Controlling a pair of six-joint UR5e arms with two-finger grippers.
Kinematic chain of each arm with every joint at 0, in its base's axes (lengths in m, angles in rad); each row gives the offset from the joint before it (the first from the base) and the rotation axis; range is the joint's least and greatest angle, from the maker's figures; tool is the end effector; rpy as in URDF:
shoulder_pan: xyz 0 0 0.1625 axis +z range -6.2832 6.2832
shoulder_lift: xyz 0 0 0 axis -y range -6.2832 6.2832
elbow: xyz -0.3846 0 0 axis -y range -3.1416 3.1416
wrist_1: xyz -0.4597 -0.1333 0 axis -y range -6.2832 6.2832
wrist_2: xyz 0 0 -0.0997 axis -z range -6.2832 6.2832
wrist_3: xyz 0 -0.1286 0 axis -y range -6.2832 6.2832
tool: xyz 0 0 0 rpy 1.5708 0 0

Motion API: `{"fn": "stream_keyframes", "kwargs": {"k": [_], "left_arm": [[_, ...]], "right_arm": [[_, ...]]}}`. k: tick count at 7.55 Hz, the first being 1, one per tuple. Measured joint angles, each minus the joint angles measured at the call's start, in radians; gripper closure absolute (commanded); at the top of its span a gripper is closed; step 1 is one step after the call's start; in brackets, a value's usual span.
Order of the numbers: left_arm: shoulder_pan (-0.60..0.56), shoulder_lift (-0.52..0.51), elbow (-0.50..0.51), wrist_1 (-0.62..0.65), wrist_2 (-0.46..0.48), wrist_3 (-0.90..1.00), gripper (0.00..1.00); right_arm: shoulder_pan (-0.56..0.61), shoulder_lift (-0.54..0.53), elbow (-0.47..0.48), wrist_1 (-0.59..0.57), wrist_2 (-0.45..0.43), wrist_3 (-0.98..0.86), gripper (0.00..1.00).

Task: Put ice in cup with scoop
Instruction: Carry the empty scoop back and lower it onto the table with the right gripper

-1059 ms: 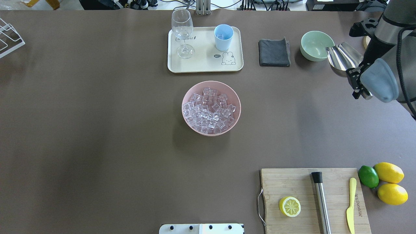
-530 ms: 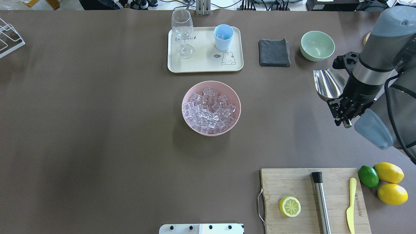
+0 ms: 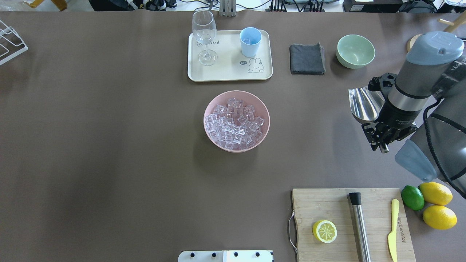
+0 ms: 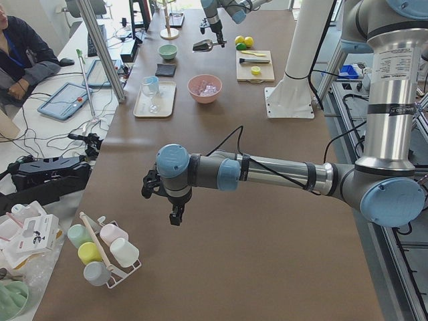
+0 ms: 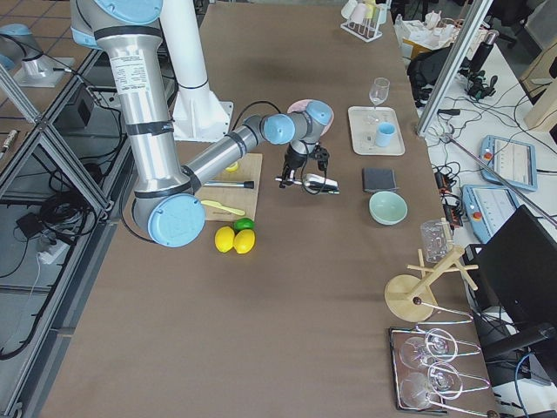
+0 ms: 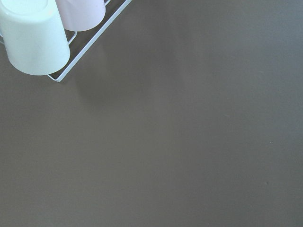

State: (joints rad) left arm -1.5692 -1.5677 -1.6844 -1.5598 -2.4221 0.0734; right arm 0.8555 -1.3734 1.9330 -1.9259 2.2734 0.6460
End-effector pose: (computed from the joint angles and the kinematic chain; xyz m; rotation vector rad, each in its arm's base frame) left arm -0.0357 -0.5634 0.5708 0.1240 0.8471 0.1127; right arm -0.3442 -0.4727 0.3715 -0.2884 -0.6679 -0.1380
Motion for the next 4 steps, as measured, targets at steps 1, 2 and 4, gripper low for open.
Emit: {"fn": "stream_keyframes", "kwargs": {"k": [1, 2, 4], "left_arm": [[0.000, 0.000, 0.003, -0.001, 0.000, 0.001, 0.02], [0.000, 0.000, 0.006, -0.005, 0.001, 0.001, 0.02], [0.000, -0.003, 0.000, -0.010, 0.000, -0.001, 0.02]], "right_arm": [[-0.011, -0.014, -0.003, 0.013, 0.001, 0.008, 1.00], [-0.020, -0.024, -0.006, 0.019, 0.002, 0.016, 1.00], [-0.034, -0.051, -0.035, 0.072, 0.004, 0.033, 1.00]]}}
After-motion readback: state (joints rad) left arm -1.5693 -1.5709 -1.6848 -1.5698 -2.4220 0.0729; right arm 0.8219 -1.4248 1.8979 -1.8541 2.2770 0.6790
